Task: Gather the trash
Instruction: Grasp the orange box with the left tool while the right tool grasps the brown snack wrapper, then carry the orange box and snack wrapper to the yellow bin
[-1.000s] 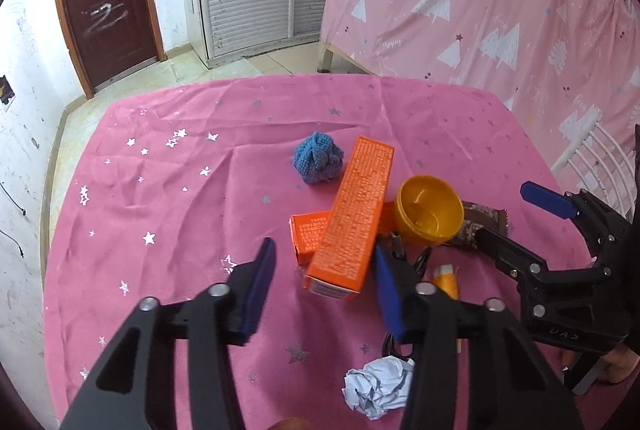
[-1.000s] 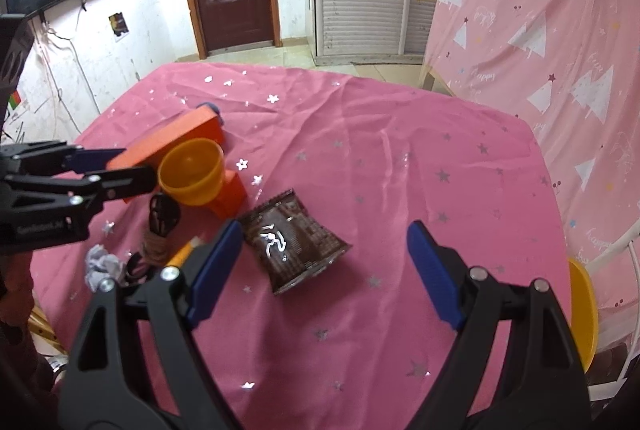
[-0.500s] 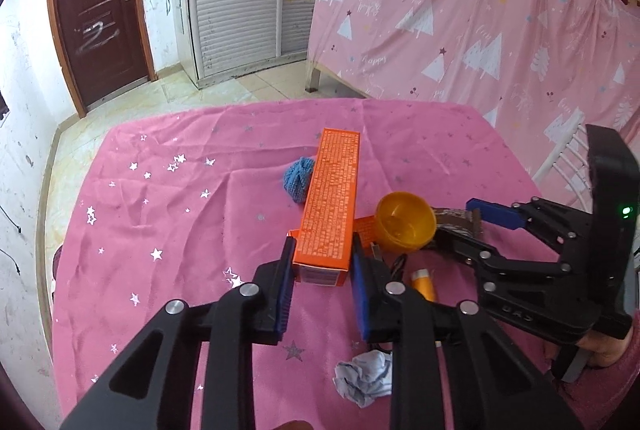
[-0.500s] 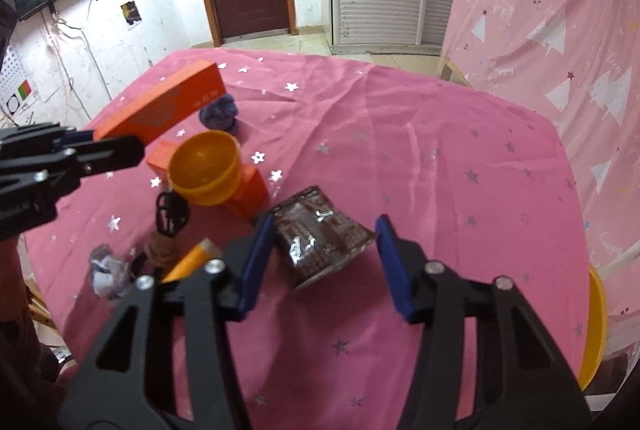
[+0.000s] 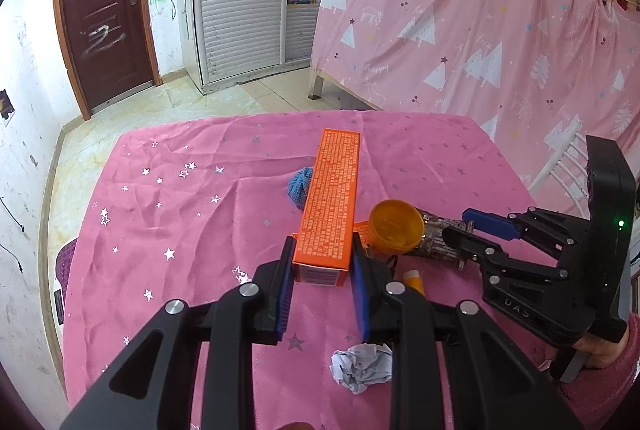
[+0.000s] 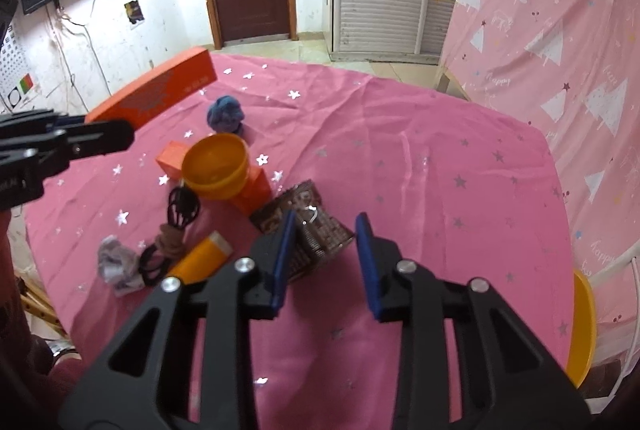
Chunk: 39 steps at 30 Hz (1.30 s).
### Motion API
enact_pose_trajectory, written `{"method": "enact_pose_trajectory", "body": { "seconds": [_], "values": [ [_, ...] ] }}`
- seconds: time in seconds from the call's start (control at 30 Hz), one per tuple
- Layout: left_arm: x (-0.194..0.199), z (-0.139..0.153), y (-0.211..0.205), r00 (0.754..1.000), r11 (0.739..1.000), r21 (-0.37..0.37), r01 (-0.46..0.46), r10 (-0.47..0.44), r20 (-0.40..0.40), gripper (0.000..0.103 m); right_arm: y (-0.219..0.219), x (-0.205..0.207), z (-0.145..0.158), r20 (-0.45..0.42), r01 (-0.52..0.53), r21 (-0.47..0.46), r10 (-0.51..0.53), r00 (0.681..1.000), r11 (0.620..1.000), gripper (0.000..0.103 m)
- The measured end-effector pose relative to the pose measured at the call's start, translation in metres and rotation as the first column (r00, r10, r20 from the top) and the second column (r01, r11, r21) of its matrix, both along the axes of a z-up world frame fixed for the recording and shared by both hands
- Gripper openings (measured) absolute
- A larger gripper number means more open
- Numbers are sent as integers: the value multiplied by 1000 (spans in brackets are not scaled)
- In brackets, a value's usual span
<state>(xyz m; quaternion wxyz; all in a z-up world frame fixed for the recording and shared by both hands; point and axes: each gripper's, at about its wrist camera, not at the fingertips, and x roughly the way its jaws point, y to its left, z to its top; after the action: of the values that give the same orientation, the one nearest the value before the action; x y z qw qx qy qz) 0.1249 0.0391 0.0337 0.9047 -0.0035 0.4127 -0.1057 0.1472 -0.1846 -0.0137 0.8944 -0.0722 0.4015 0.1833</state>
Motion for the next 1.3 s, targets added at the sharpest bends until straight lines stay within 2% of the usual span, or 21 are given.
{"method": "enact_pose_trajectory", "body": {
  "seconds": [0.07,0.23,0.43,0.53,0.73,1.0,1.3],
  "values": [
    [-1,1,-1,1000,1000,-1,-3,3,0,20,0,0,0,-12,-13,8,13,1000,1000,31],
    [-2,1,0,1000,1000,0,-7,7,-4,20,13,-3,-5,-27,-57,-26,57,998,998,50],
    [-3,0,2,1000,1000,-4,-11,11,-7,20,29,-5,-15,-32,-84,-95,81,996,992,49],
    [-3,0,2,1000,1000,-4,-13,13,-5,20,29,-3,-16,-34,-86,-79,84,996,993,43],
    [-5,2,1,1000,1000,-5,-10,10,3,20,24,-2,-13,-18,-56,-57,55,998,997,40],
    [-7,12,-15,1000,1000,3,15,-15,19,20,-5,-4,1,19,12,-14,-11,1000,1000,40],
    [-7,18,-58,998,998,34,62,-63,22,20,-53,-7,7,52,92,40,-94,994,995,40]
  ]
}}
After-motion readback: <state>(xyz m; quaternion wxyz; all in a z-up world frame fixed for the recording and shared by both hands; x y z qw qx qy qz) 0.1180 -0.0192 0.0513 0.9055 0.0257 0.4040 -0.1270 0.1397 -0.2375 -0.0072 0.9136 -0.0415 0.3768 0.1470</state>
